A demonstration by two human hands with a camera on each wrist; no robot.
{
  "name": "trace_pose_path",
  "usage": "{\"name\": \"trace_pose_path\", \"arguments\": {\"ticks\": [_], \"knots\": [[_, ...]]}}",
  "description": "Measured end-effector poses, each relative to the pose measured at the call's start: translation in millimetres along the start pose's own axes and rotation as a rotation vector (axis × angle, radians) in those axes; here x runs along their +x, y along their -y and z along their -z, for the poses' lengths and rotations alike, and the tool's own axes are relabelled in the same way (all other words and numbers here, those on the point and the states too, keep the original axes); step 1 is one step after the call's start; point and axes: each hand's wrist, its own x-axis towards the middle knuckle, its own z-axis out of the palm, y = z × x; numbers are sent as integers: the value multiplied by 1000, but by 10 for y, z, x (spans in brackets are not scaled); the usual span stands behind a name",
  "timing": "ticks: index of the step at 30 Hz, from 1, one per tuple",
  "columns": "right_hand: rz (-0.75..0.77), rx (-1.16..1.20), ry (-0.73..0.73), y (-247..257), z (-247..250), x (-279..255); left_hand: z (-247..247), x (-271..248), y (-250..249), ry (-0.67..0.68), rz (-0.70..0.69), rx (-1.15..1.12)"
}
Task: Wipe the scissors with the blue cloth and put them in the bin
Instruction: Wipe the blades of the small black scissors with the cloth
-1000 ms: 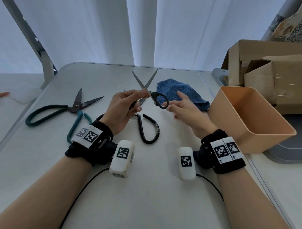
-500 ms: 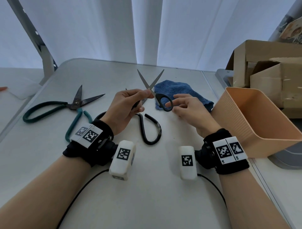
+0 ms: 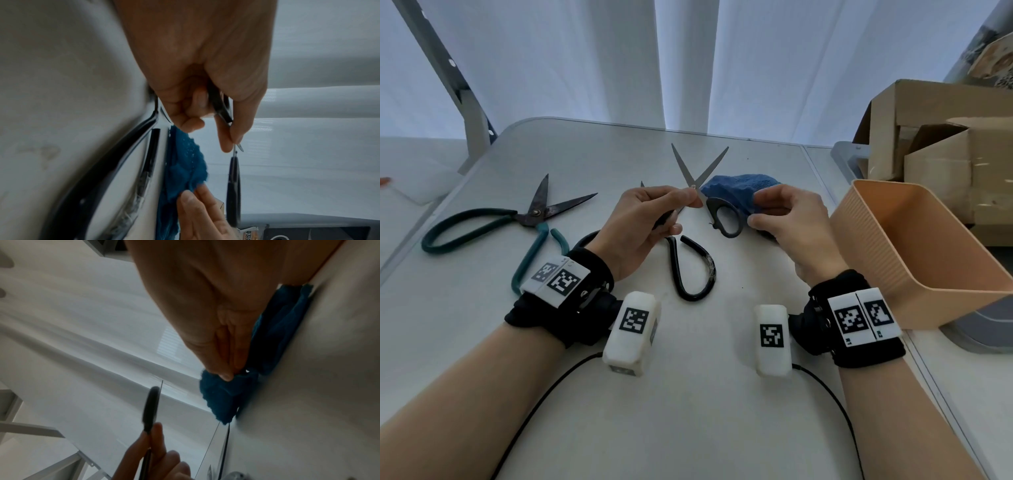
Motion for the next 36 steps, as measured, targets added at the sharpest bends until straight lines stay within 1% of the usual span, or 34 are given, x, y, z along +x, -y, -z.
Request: {"name": "trace_pose_path", "arguments": {"ticks": [5,9,11,13,17,21,23,25,27,36], "knots": [[22,45,-50,19,15,-61,-5,4,3,9,9,22],[2,272,-82,149,-15,-127,0,2,8,-12,19,29],[-36,317,-72,146,-24,-131,-4,-7,3,-8,19,62],[-98,378,-7,135,-40,-137,-15,-19,-3,2,7,112],[-193,586,191,159,-97,-169,-21,-25,0,-24,-15,179],[-250,786,283,191,-132,-196,-49,-44,-9,-5,-17,242],[-237,774,321,177,-144,-205,-57,-44,0,7,-21,241],[-191,730,352,153,-167,-214,-53,-39,12,6,-21,233],[-166,741,356,142,-190,-227,-52,-34,20,5,-19,239],[-112,702,239,159,-267,-264,-87,-44,34,32,-61,283]]}}
